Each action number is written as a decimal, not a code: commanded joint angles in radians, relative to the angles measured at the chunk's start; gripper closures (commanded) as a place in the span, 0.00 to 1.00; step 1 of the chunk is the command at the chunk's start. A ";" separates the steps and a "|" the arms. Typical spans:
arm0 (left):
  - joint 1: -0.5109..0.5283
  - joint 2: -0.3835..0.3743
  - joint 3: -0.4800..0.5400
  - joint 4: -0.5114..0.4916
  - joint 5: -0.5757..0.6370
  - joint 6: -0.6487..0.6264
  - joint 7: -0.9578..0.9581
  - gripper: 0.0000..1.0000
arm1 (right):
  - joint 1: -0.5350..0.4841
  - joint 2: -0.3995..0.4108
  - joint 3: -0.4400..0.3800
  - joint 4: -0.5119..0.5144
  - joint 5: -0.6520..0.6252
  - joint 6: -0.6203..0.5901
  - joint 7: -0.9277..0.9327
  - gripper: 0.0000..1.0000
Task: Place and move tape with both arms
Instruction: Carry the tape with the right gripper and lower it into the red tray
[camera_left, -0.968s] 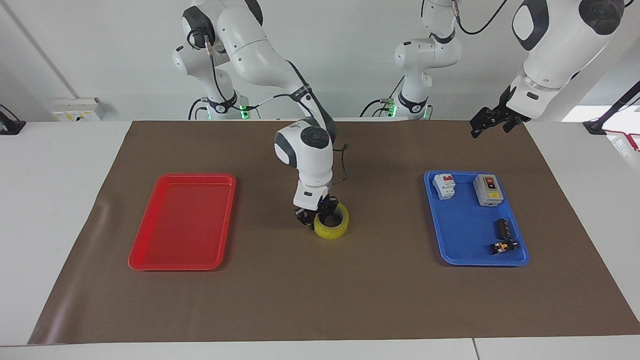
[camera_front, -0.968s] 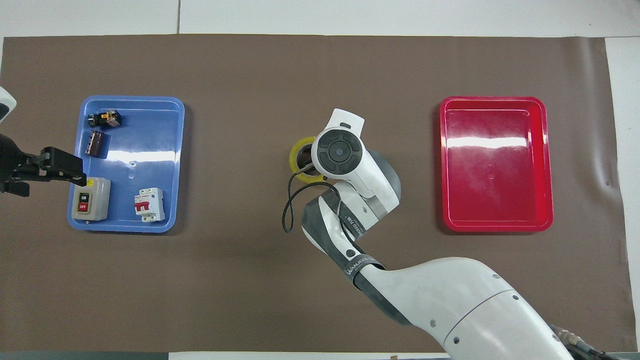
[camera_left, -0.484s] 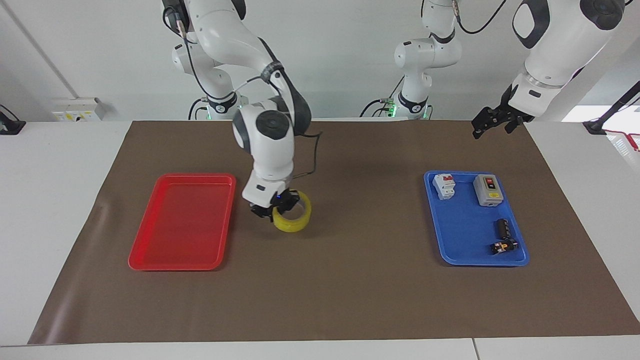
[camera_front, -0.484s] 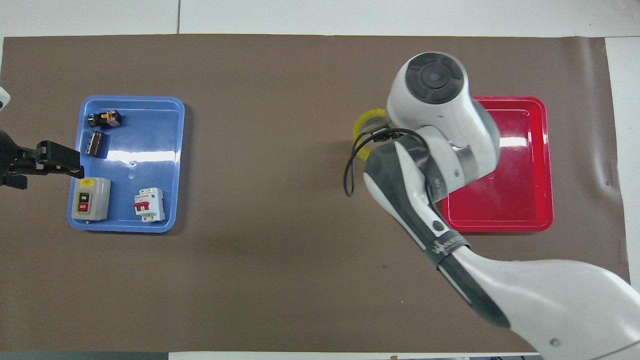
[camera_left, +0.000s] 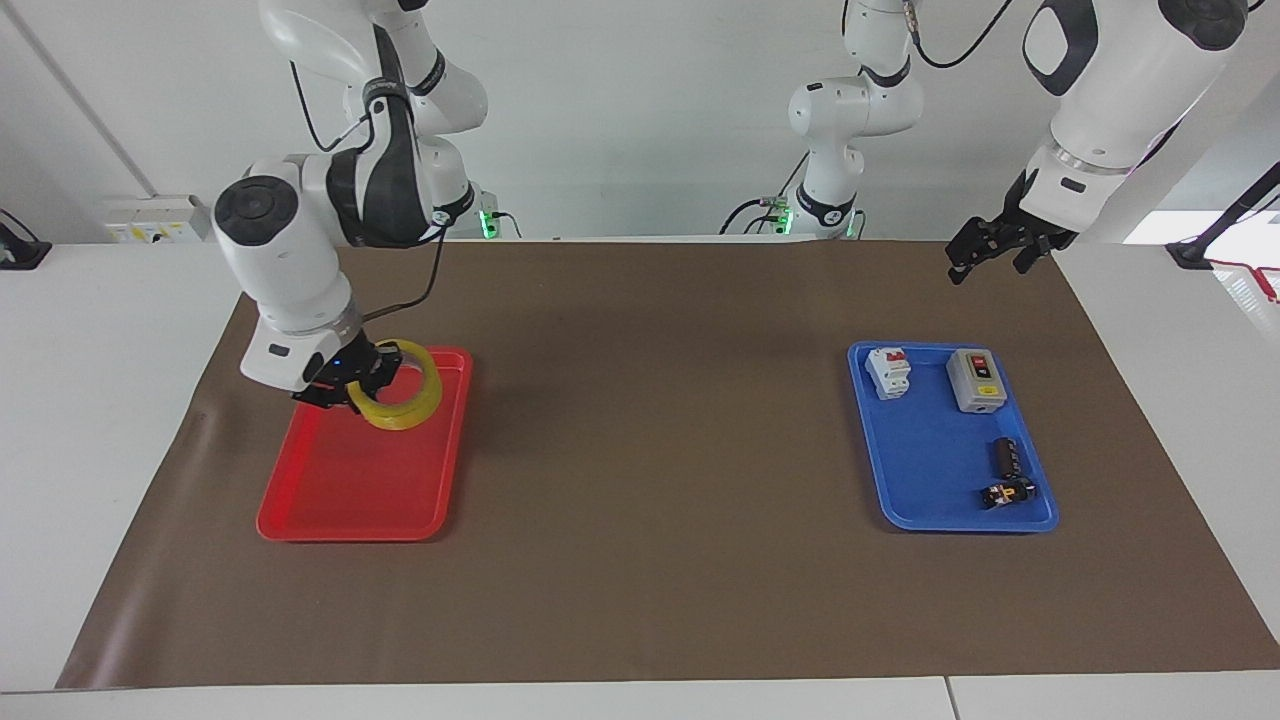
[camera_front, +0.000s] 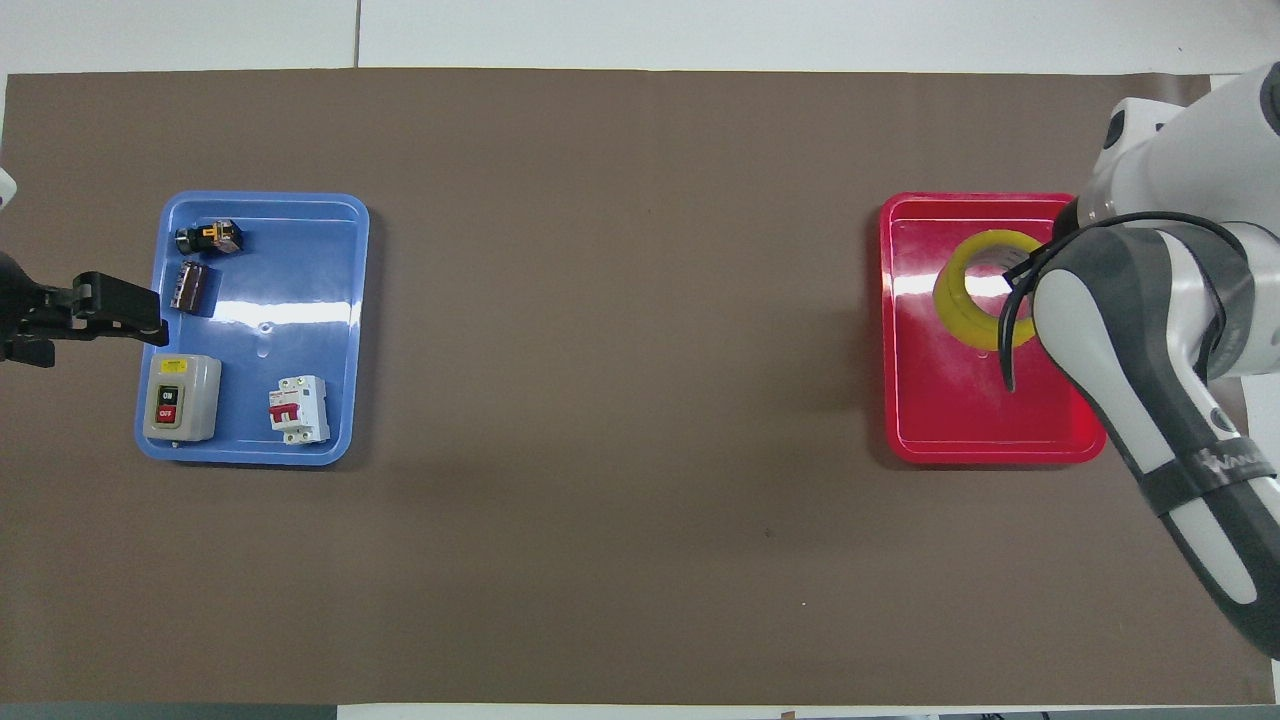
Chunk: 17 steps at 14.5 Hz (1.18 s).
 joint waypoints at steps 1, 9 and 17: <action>0.008 -0.025 0.002 -0.031 -0.004 0.022 0.008 0.00 | -0.061 -0.082 0.018 -0.203 0.049 0.168 -0.104 1.00; 0.008 -0.025 0.002 -0.031 -0.004 0.022 0.008 0.00 | -0.093 -0.034 0.016 -0.354 0.055 0.454 -0.098 1.00; 0.008 -0.025 0.002 -0.031 -0.004 0.022 0.008 0.00 | -0.102 0.011 0.018 -0.371 0.078 0.527 -0.084 1.00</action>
